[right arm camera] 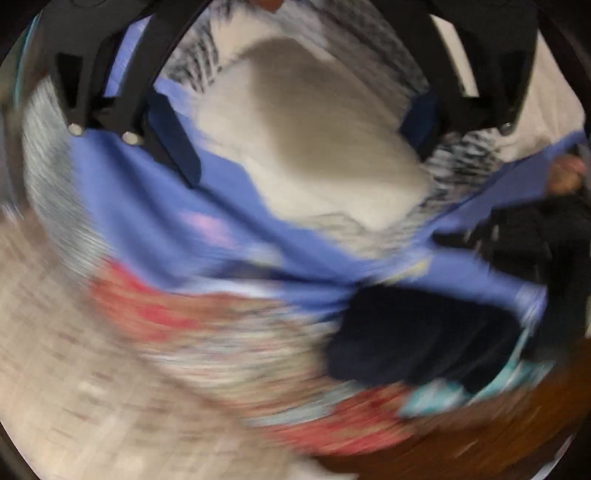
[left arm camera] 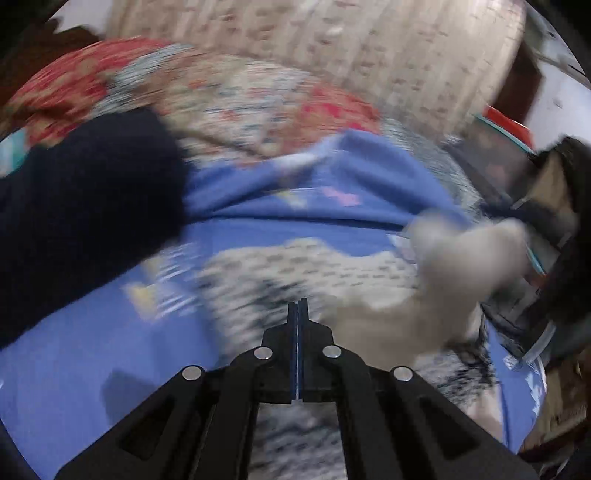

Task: Fold large clothes
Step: 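Release the sleeve with the right gripper and smooth the sweater flat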

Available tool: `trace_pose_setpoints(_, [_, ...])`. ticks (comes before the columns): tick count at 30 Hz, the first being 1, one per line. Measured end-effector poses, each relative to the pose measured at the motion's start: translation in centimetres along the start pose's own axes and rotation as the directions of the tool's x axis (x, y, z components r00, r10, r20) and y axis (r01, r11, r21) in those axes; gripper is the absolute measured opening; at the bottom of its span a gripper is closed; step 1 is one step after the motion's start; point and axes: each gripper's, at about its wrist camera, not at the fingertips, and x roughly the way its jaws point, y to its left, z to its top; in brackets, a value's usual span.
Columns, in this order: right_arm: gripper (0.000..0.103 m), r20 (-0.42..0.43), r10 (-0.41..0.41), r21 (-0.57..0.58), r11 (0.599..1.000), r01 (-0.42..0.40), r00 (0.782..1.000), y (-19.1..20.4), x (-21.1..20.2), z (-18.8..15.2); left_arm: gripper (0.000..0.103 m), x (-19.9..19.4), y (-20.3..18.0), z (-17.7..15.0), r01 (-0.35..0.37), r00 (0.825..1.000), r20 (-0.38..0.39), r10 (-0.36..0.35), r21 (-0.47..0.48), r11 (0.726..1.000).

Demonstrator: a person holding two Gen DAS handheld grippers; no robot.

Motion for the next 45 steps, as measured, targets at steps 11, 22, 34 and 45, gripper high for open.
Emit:
trace_pose_setpoints(11, [0.088,0.13,0.129,0.2,0.968,-0.153,0.983,2.6,-3.2,-6.1,0.023,-0.3,2.6,-0.6,0.004,1.0,-0.011,-0.004,-0.039,0.999])
trace_pose_setpoints(22, [0.086,0.052,-0.042,0.712,0.702,-0.008,0.998,-16.2,-2.5,-17.5,0.023,3.7,-3.7,-2.6,0.016,0.994,-0.107,-0.002,0.126,0.992])
trace_pose_setpoints(34, [0.025,-0.094,-0.085,0.918,0.378,0.119,0.992,-21.2,1.3,-27.5,0.023,2.9,-0.5,-3.8,0.011,0.99,-0.138,-0.004,0.053,0.999])
trace_pose_setpoints(45, [0.088,0.223,0.103,0.597,0.772,-0.22,0.969,-7.4,-5.9,-16.4,0.023,2.2,-4.3,-6.5,0.208,0.954,-0.227,-0.195,0.033,0.978])
